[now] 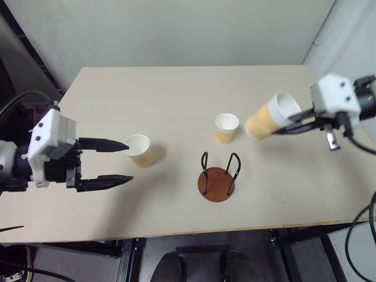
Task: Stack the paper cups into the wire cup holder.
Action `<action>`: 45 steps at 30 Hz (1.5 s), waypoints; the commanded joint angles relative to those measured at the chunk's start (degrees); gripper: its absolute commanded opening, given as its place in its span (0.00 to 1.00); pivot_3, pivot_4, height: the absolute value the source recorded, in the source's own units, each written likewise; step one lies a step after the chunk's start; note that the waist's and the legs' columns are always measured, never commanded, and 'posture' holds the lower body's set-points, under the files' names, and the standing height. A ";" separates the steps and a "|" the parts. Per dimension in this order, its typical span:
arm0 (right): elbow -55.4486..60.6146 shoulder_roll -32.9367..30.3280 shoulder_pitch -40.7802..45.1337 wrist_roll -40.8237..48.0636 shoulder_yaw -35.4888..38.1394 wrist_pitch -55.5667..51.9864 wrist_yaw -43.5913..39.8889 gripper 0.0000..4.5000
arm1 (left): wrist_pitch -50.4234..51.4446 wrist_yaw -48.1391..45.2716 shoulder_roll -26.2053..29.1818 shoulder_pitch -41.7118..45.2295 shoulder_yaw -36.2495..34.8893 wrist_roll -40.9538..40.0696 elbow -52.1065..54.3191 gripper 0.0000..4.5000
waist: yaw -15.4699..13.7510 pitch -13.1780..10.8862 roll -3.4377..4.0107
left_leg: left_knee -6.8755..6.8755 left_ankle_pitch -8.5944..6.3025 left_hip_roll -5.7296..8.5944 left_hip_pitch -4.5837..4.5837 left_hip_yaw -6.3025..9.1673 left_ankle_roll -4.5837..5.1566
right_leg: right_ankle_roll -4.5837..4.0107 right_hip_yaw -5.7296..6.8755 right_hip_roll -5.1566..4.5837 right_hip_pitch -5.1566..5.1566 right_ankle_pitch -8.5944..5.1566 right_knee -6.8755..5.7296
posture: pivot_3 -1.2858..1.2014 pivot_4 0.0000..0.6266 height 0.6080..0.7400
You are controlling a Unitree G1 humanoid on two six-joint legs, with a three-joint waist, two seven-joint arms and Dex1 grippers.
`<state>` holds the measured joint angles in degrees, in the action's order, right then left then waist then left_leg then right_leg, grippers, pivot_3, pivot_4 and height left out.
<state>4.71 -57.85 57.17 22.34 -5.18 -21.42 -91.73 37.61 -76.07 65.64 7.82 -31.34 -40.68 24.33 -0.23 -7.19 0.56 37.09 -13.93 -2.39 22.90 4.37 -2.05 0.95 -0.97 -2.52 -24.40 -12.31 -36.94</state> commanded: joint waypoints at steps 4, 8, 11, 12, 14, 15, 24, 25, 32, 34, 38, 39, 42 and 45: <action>7.05 5.29 -0.84 2.82 -3.94 -2.90 0.40 0.01 | -2.11 2.15 -0.01 1.08 1.68 0.05 -0.14 0.82 | 0.01 -0.01 -0.02 | -0.05 0.07 -0.31 0.04 -0.02 -0.13 | -0.20 0.05 0.23 -0.09 -0.13 -0.09 | 0.52 0.24 1.00; 9.44 7.30 -3.62 0.81 -7.12 -2.49 1.67 0.01 | -2.44 2.55 0.03 0.57 1.92 -0.17 0.01 0.82 | 0.02 -0.01 -0.03 | -0.06 -0.01 -0.35 0.09 -0.02 -0.26 | -0.20 0.08 0.23 -0.21 -0.13 -0.14 | 0.52 0.24 1.00; 9.83 8.52 -4.11 -0.41 -8.23 -2.55 3.06 0.01 | -2.35 2.97 0.03 0.17 1.83 -0.38 0.45 0.82 | 0.03 -0.01 -0.02 | -0.04 -0.07 -0.36 0.08 -0.03 -0.29 | -0.20 0.08 0.22 -0.22 -0.12 -0.14 | 0.52 0.24 1.00; 9.81 8.76 -4.52 -1.40 -9.00 -2.11 3.41 0.01 | -2.28 3.14 0.03 0.09 1.83 -0.43 0.64 0.82 | 0.03 -0.01 -0.02 | -0.04 -0.08 -0.36 0.08 -0.03 -0.29 | -0.20 0.08 0.21 -0.22 -0.12 -0.15 | 0.52 0.24 1.00; 9.83 8.98 -5.11 -2.62 -10.07 -1.53 3.69 0.01 | -2.21 3.38 0.04 -0.02 1.83 -0.47 0.87 0.82 | 0.04 0.00 -0.03 | -0.04 -0.09 -0.36 0.08 -0.02 -0.27 | -0.21 0.08 0.21 -0.23 -0.12 -0.16 | 0.52 0.24 1.00; 9.87 9.05 -5.32 -3.09 -10.41 -1.39 3.75 0.01 | -2.17 3.48 0.04 -0.09 1.80 -0.50 1.01 0.82 | 0.03 0.00 -0.03 | -0.04 -0.10 -0.37 0.08 -0.01 -0.27 | -0.22 0.08 0.20 -0.22 -0.11 -0.17 | 0.52 0.24 1.00; 8.99 9.73 -5.42 -6.36 -12.04 1.17 3.40 0.53 | -1.88 4.31 0.11 -1.28 0.87 -0.59 1.97 0.82 | 0.04 0.00 -0.04 | -0.04 -0.19 -0.40 0.03 -0.01 -0.32 | -0.24 0.10 0.20 -0.27 -0.09 -0.27 | 0.52 0.24 1.00; 8.95 9.92 -5.30 -6.42 -12.09 1.25 3.39 0.59 | -1.91 4.44 0.10 -1.35 0.88 -0.61 2.03 0.82 | 0.04 0.00 -0.04 | -0.04 -0.19 -0.40 0.03 -0.01 -0.32 | -0.24 0.10 0.20 -0.27 -0.09 -0.28 | 0.52 0.24 1.00; -12.93 18.93 5.75 -13.10 -11.27 6.02 13.24 0.82 | -3.62 8.69 -0.35 1.68 3.75 2.04 0.59 0.82 | 0.23 0.00 -0.03 | -0.03 -0.20 -0.43 0.00 -0.03 -0.37 | -0.46 0.09 0.19 -0.43 0.07 -0.36 | 0.52 0.24 1.00; -23.21 21.98 9.47 -17.03 -12.55 10.52 16.57 0.82 | -4.10 13.04 -1.46 4.75 7.35 4.65 -0.62 0.82 | 0.25 0.00 -0.02 | -0.06 -0.20 -0.50 0.01 0.03 -0.38 | -0.74 0.10 0.19 -0.56 0.24 -0.39 | 0.52 0.24 1.00; -44.75 28.24 14.22 -24.87 -16.68 21.71 19.93 0.82 | -0.26 25.35 -7.68 14.10 19.15 11.05 -2.46 0.82 | 0.03 0.02 -0.01 | -0.04 -0.09 -0.65 -0.04 0.11 -0.37 | -1.00 0.17 0.17 -0.57 0.39 -0.47 | 0.52 0.24 1.00; -48.89 29.42 15.09 -26.40 -17.18 23.81 20.76 0.82 | 1.17 27.61 -9.52 16.05 21.09 11.71 -2.58 0.82 | 0.01 0.01 -0.02 | -0.04 -0.06 -0.65 -0.03 0.11 -0.38 | -1.05 0.18 0.16 -0.58 0.42 -0.47 | 0.52 0.24 1.00; -58.58 31.91 17.37 -29.82 -17.93 28.43 22.72 0.82 | 2.83 29.74 -12.34 18.50 24.80 12.68 -1.49 0.82 | 0.04 -0.02 0.00 | -0.04 -0.01 -0.65 0.17 0.06 -0.49 | -1.11 0.19 0.12 -0.78 0.49 -0.44 | 0.52 0.24 1.00; -65.28 33.50 18.91 -33.34 -18.72 31.35 25.22 0.82 | 4.06 31.14 -13.97 20.07 26.92 12.91 -0.89 0.82 | 0.00 -0.03 0.02 | -0.06 0.03 -0.66 0.56 0.03 -0.72 | -0.53 0.21 0.14 -1.23 0.83 -0.42 | 0.52 0.24 1.00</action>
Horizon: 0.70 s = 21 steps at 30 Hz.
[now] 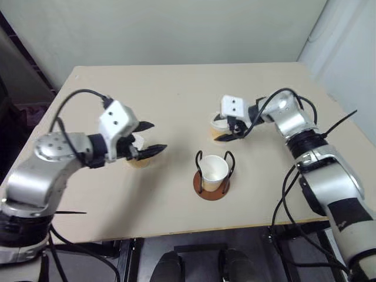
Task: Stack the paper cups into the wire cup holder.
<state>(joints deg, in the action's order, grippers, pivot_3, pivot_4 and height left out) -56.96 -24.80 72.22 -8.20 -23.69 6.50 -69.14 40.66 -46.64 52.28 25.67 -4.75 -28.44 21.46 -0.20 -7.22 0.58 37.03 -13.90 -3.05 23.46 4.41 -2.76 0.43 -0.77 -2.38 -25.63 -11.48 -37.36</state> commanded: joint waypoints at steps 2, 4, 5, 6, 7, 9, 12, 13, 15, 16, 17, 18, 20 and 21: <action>-6.63 1.09 4.54 -5.11 -0.76 4.42 3.85 0.82 | 1.34 2.50 -1.60 3.36 1.24 1.02 1.90 0.82 | -0.08 0.00 0.00 | 0.00 0.23 -0.07 0.15 0.01 -0.40 | 0.05 0.12 0.03 -0.12 0.02 0.04 | 0.52 0.24 1.00; -8.23 1.97 5.05 -6.15 -0.41 5.17 4.31 0.73 | 1.53 3.31 -2.51 4.04 1.89 1.52 2.11 0.82 | -0.08 0.00 0.00 | -0.01 0.20 -0.18 0.22 0.01 -0.60 | 0.06 0.26 0.07 -0.12 0.03 0.15 | 0.52 0.24 1.00; -8.63 2.42 5.30 -6.19 0.10 5.47 4.13 0.69 | 1.53 3.36 -2.66 4.13 2.12 1.68 2.28 0.82 | -0.06 0.00 0.00 | -0.01 0.20 -0.24 0.23 -0.02 -0.71 | 0.07 0.30 0.10 -0.11 0.03 0.22 | 0.52 0.24 1.00; -8.78 2.80 5.56 -6.00 0.69 5.82 3.61 0.61 | 1.44 3.21 -2.62 4.04 2.15 1.76 2.48 0.82 | -0.05 0.00 0.00 | 0.00 0.18 -0.27 0.26 -0.04 -0.75 | 0.07 0.32 0.11 -0.12 0.03 0.26 | 0.52 0.24 1.00; -8.97 3.01 5.82 -5.96 1.11 6.06 3.45 0.53 | 1.44 3.08 -2.55 3.94 2.07 1.76 2.59 0.82 | -0.06 0.00 0.00 | 0.00 0.18 -0.28 0.29 -0.06 -0.76 | 0.07 0.33 0.11 -0.12 0.03 0.28 | 0.52 0.24 1.00; -9.26 3.05 6.20 -5.99 1.56 6.68 2.88 0.35 | 1.32 2.95 -2.34 3.77 1.81 1.86 2.44 0.82 | -0.09 0.00 0.00 | 0.04 0.17 -0.36 0.45 -0.06 -0.76 | 0.09 0.45 0.14 -0.12 0.04 0.28 | 0.52 0.24 1.00; -9.48 2.67 6.17 -6.08 1.92 7.34 1.84 0.12 | 0.06 2.53 -2.01 3.44 1.58 2.49 2.07 0.82 | -0.10 0.00 0.00 | 0.07 0.16 -0.37 0.53 -0.06 -0.74 | 0.09 0.48 0.14 -0.11 0.04 0.31 | 0.52 0.24 1.00; -9.33 2.50 6.19 -5.92 2.19 7.52 1.38 0.03 | -0.23 2.51 -2.00 3.47 1.41 2.63 1.93 0.82 | -0.13 0.00 0.00 | 0.07 0.16 -0.38 0.54 -0.06 -0.74 | 0.09 0.49 0.14 -0.10 0.04 0.32 | 0.52 0.24 1.00; -8.57 1.95 6.53 -4.96 3.17 7.76 -0.22 0.01 | -0.88 2.11 -1.83 3.66 0.93 2.68 1.66 0.82 | -0.22 0.00 0.00 | 0.08 0.16 -0.38 0.54 -0.05 -0.74 | 0.09 0.49 0.14 -0.10 0.04 0.33 | 0.52 0.24 1.00; -7.61 1.21 6.93 -4.13 3.93 8.16 -1.76 0.01 | -1.36 1.10 -1.52 3.74 0.24 2.09 1.72 0.82 | -0.25 0.00 0.00 | 0.08 0.16 -0.38 0.54 -0.05 -0.73 | 0.09 0.49 0.14 -0.10 0.04 0.34 | 0.52 0.24 1.00; -6.19 0.38 7.22 -2.86 4.93 8.39 -4.07 0.01 | -1.69 -0.19 -1.08 3.66 -0.63 1.22 2.02 0.82 | -0.30 0.00 0.00 | 0.08 0.16 -0.39 0.54 -0.05 -0.73 | 0.09 0.49 0.14 -0.10 0.04 0.34 | 0.52 0.24 1.00; -3.57 -0.76 7.37 -0.70 6.25 8.01 -7.92 0.01 | -1.79 -1.97 -0.16 3.37 -1.78 0.10 2.42 0.82 | -0.32 -0.02 0.01 | 0.08 0.16 -0.40 0.55 -0.05 -0.73 | 0.09 0.50 0.14 -0.10 0.04 0.34 | 0.52 0.24 1.00; 4.79 -3.55 6.90 4.95 8.99 4.37 -16.76 0.01 | -1.63 -6.10 2.32 2.07 -4.62 -2.50 3.13 0.82 | -0.32 -0.03 0.01 | 0.06 0.17 -0.41 0.61 -0.07 -0.75 | 0.08 0.51 0.17 -0.14 0.04 0.32 | 0.52 0.24 1.00; 10.37 -5.36 6.23 8.71 9.73 0.92 -20.38 0.01 | -1.50 -8.58 3.73 1.00 -6.29 -4.16 3.60 0.82 | -0.28 -0.03 0.01 | 0.06 0.18 -0.43 0.59 -0.09 -0.77 | 0.08 0.51 0.21 -0.12 0.04 0.32 | 0.52 0.24 1.00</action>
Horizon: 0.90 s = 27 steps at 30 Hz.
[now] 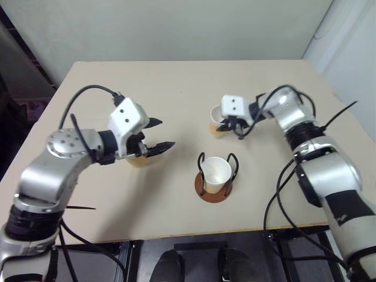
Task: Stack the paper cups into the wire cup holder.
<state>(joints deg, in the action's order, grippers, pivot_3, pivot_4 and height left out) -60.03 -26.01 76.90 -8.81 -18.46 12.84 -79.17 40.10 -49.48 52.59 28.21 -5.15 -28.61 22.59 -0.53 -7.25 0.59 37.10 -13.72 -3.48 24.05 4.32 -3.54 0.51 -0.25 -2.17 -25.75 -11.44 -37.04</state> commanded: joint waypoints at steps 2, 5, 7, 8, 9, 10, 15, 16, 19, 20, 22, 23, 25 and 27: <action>30.98 -12.30 -1.57 23.62 1.57 -16.54 -13.19 0.01 | -1.23 -13.20 6.69 -5.71 -10.39 -8.71 4.76 0.82 | 0.05 0.00 0.00 | -0.01 0.06 -0.10 0.01 -0.06 -0.10 | -0.01 -0.01 0.12 0.00 -0.01 0.00 | 0.52 0.24 1.00; 50.50 -20.78 -5.99 39.22 0.34 -29.78 -13.33 0.01 | -2.26 -18.56 9.51 -10.36 -13.16 -10.91 6.12 0.82 | -0.14 0.05 -0.05 | 0.05 -0.03 -0.14 -0.01 -0.23 -0.32 | -0.27 -0.17 0.91 0.31 -0.16 0.12 | 0.52 0.24 1.00; 58.42 -23.60 -8.53 43.61 0.42 -34.09 -13.33 0.01 | -3.33 -19.85 10.45 -12.04 -12.65 -10.21 5.95 0.82 | -0.03 0.08 -0.12 | 0.12 -0.20 -0.21 -0.23 -0.13 -0.58 | -0.48 -0.30 1.20 0.51 -0.33 0.14 | 0.52 0.24 1.00; 60.57 -23.58 -9.67 43.45 0.51 -35.11 -13.33 0.01 | -3.94 -19.89 10.59 -11.94 -11.39 -9.41 5.67 0.82 | 0.04 0.06 -0.16 | 0.13 -0.25 -0.33 -0.40 -0.11 -0.69 | -0.43 -0.42 1.37 0.61 -0.39 0.14 | 0.52 0.24 1.00; 62.26 -22.86 -10.70 42.74 0.76 -36.18 -13.29 0.01 | -4.41 -19.78 10.52 -11.53 -10.08 -8.70 5.47 0.82 | 0.12 0.04 -0.19 | 0.13 -0.23 -0.37 -0.56 -0.10 -0.75 | -0.45 -0.46 1.41 0.62 -0.50 0.16 | 0.52 0.24 1.00; 63.42 -22.14 -11.45 42.01 0.87 -36.93 -13.02 0.01 | -4.64 -19.66 10.45 -11.01 -8.99 -8.26 5.33 0.82 | 0.25 0.02 -0.21 | 0.12 -0.20 -0.39 -0.73 -0.07 -0.79 | -0.52 -0.53 1.43 0.68 -0.65 0.01 | 0.52 0.24 1.00; 65.12 -20.14 -14.12 36.58 -0.46 -36.69 -11.76 0.01 | -5.68 -19.22 10.59 -10.09 -6.56 -6.58 4.82 0.82 | 0.70 -0.01 -0.23 | -0.12 -0.20 -0.82 -1.55 0.01 -0.01 | -0.91 -1.09 1.46 0.75 -0.84 -0.74 | 0.52 0.24 1.00; 65.32 -19.89 -14.55 35.93 -0.54 -36.68 -11.80 0.01 | -5.69 -19.12 10.59 -10.13 -6.53 -6.51 4.85 0.82 | 0.76 -0.01 -0.23 | -0.12 -0.22 -0.80 -1.68 -0.04 0.02 | -0.94 -1.19 1.46 0.79 -0.86 -0.84 | 0.52 0.24 1.00; 66.10 -18.77 -15.40 34.49 -0.60 -36.96 -11.63 0.01 | -5.54 -18.76 10.65 -10.53 -6.75 -6.58 5.17 0.82 | 0.83 0.00 -0.23 | -0.13 -0.15 -0.79 -1.83 -0.08 0.13 | -1.17 -1.27 1.49 0.88 -0.73 -0.85 | 0.52 0.24 1.00; 66.11 -18.22 -15.57 33.72 -0.82 -36.79 -11.40 0.01 | -5.52 -18.58 10.66 -10.74 -6.82 -6.54 5.31 0.82 | 0.84 0.00 -0.23 | -0.13 -0.11 -0.78 -1.84 -0.12 0.19 | -1.26 -1.31 1.51 0.88 -0.67 -0.85 | 0.52 0.24 1.00; 65.13 -16.88 -15.70 31.14 -1.78 -35.31 -10.74 0.01 | -5.34 -17.94 10.47 -10.95 -6.81 -6.51 5.69 0.82 | 0.84 0.00 -0.24 | -0.12 -0.08 -0.78 -1.86 -0.14 0.22 | -1.32 -1.34 1.57 0.88 -0.64 -0.85 | 0.52 0.24 1.00; 64.64 -16.31 -15.72 30.08 -2.11 -34.66 -10.61 0.01 | -5.30 -17.68 10.40 -10.99 -6.75 -6.49 5.84 0.82 | 0.84 0.00 -0.24 | -0.12 -0.08 -0.80 -1.87 -0.13 0.22 | -1.33 -1.36 1.60 0.88 -0.63 -0.84 | 0.52 0.24 1.00; 64.03 -15.46 -15.69 28.94 -2.29 -34.06 -10.68 0.01 | -5.20 -17.35 10.35 -11.11 -6.79 -6.64 6.15 0.82 | 0.82 0.00 -0.24 | -0.12 -0.08 -0.84 -1.86 -0.13 0.22 | -1.33 -1.36 1.66 0.86 -0.64 -0.84 | 0.52 0.24 1.00; 63.63 -14.86 -15.74 27.95 -2.39 -33.27 -10.97 0.01 | -5.13 -17.08 10.46 -11.43 -7.04 -6.88 6.45 0.82 | 0.80 0.00 -0.24 | -0.12 -0.09 -0.92 -1.83 -0.13 0.22 | -1.35 -1.36 1.73 0.82 -0.65 -0.84 | 0.52 0.24 1.00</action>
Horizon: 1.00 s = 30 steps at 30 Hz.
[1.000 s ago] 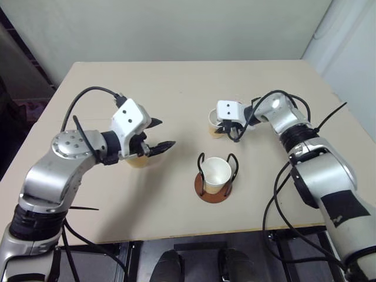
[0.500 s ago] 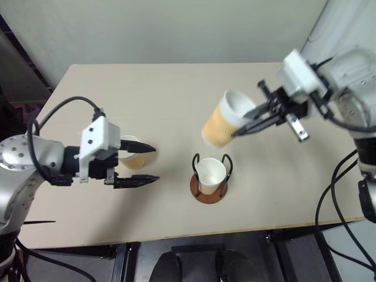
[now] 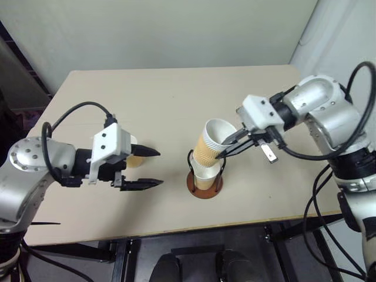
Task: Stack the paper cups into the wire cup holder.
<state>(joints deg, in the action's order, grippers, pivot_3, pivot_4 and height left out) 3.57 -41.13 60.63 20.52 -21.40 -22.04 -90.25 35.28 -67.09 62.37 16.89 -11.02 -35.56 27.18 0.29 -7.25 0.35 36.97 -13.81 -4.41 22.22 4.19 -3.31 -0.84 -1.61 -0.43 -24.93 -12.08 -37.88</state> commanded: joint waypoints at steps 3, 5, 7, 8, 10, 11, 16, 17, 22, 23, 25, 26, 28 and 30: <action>0.07 0.60 -0.05 -2.89 0.23 3.38 -0.41 0.01 | -0.24 0.83 0.90 -0.74 -1.76 -0.12 2.15 0.82 | -0.03 0.00 0.00 | 0.00 0.00 -0.12 0.03 -0.03 0.00 | -0.02 0.00 0.11 -0.03 -0.02 0.00 | 0.52 0.24 1.00; 0.33 0.29 -0.65 -3.53 -0.11 4.81 -1.71 0.01 | -0.18 1.01 1.01 -1.26 -2.23 -0.24 2.39 0.82 | -0.04 0.00 0.00 | 0.00 -0.03 -0.17 0.05 -0.05 -0.04 | -0.07 0.00 0.17 -0.05 -0.07 0.00 | 0.52 0.24 1.00; 0.39 0.13 -0.95 -3.80 -0.32 5.58 -2.23 0.01 | -0.15 1.23 1.08 -1.62 -2.46 -0.37 2.58 0.82 | -0.05 0.00 0.00 | 0.00 -0.13 -0.17 0.06 -0.06 -0.15 | -0.11 0.01 0.22 -0.09 -0.14 0.00 | 0.52 0.24 1.00; 0.38 0.16 -1.02 -3.95 -0.50 5.90 -2.24 0.01 | -0.16 1.33 1.12 -1.76 -2.51 -0.41 2.65 0.82 | -0.05 0.00 0.00 | 0.00 -0.17 -0.16 0.07 -0.06 -0.18 | -0.10 0.01 0.25 -0.10 -0.17 0.01 | 0.52 0.24 1.00; 0.19 0.57 -1.00 -4.42 -0.93 6.39 -2.24 0.01 | -0.15 1.56 1.14 -1.92 -2.57 -0.48 2.73 0.82 | -0.06 0.00 0.00 | 0.00 -0.24 -0.16 0.07 -0.07 -0.26 | -0.09 0.01 0.30 -0.12 -0.20 0.01 | 0.52 0.24 1.00; 0.07 0.75 -0.94 -4.66 -1.17 6.67 -2.24 0.01 | -0.15 1.65 1.16 -1.99 -2.58 -0.51 2.75 0.82 | -0.05 0.00 0.00 | 0.00 -0.25 -0.16 0.07 -0.07 -0.27 | -0.09 0.01 0.33 -0.12 -0.20 0.01 | 0.52 0.24 1.00; 0.44 1.07 -1.15 -5.14 -2.39 7.38 -2.24 0.11 | -0.24 1.93 1.06 -2.56 -2.75 -0.54 2.89 0.82 | -0.05 0.00 0.00 | 0.01 -0.26 -0.27 0.05 -0.06 -0.27 | -0.10 0.01 0.38 -0.12 -0.20 0.00 | 0.52 0.24 1.00; 0.71 1.07 -1.25 -5.07 -2.59 7.35 -2.24 0.15 | -0.29 1.97 1.05 -2.68 -2.79 -0.48 2.86 0.82 | -0.05 0.00 0.00 | 0.01 -0.26 -0.28 0.05 -0.05 -0.27 | -0.10 0.01 0.38 -0.12 -0.20 -0.01 | 0.52 0.24 1.00; 0.89 1.82 -1.62 -6.80 -2.66 7.61 -1.86 0.53 | -1.62 4.15 0.97 -1.35 -1.42 2.83 0.54 0.82 | -0.05 0.00 0.00 | 0.04 -0.26 -0.30 0.04 -0.06 -0.27 | -0.10 0.00 0.38 -0.12 -0.19 -0.01 | 0.52 0.24 1.00; 0.54 1.91 -1.41 -7.16 -2.25 7.57 -1.59 0.62 | -2.34 4.85 0.94 -0.37 -0.68 4.35 -0.68 0.82 | -0.06 0.00 0.00 | 0.04 -0.26 -0.31 0.03 -0.06 -0.27 | -0.10 0.00 0.39 -0.12 -0.19 -0.01 | 0.52 0.24 1.00; -1.30 1.24 -0.19 -7.39 -0.38 7.45 -1.43 0.77 | -3.23 5.57 0.99 1.57 0.29 6.36 -2.77 0.82 | -0.11 0.00 0.00 | 0.03 -0.26 -0.32 0.03 -0.03 -0.27 | -0.10 0.01 0.39 -0.12 -0.19 -0.02 | 0.52 0.24 1.00; -3.53 0.60 1.07 -7.33 1.16 7.48 -1.39 0.85 | -3.75 5.42 1.18 2.34 0.48 6.98 -3.60 0.82 | -0.12 0.00 0.00 | 0.04 -0.26 -0.33 0.03 -0.01 -0.27 | -0.10 0.01 0.39 -0.12 -0.19 -0.03 | 0.52 0.24 1.00; -12.10 -0.72 5.55 -6.84 5.46 6.88 0.09 0.93 | -4.54 4.35 1.97 3.06 -0.75 7.38 -5.46 0.82 | -0.12 0.00 0.00 | 0.05 -0.26 -0.37 0.04 -0.02 -0.27 | -0.12 -0.02 0.35 -0.15 -0.18 -0.03 | 0.52 0.24 1.00; -21.42 -1.93 9.96 -4.31 10.12 4.56 0.87 0.93 | -6.34 2.41 3.83 3.20 -2.55 8.32 -8.77 0.82 | -0.18 0.00 0.01 | 0.04 -0.25 -0.30 0.11 -0.03 -0.27 | -0.14 -0.06 0.24 -0.25 -0.17 -0.02 | 0.52 0.24 1.00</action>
<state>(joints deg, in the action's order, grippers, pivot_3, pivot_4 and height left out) -13.58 -41.22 67.20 14.11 -17.84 -16.23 -90.43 30.79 -63.55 64.55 19.22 -10.47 -28.35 20.23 0.11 -7.25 0.36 36.99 -14.06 -4.69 22.39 4.15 -3.59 -0.97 -1.68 -0.22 -25.24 -12.25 -37.90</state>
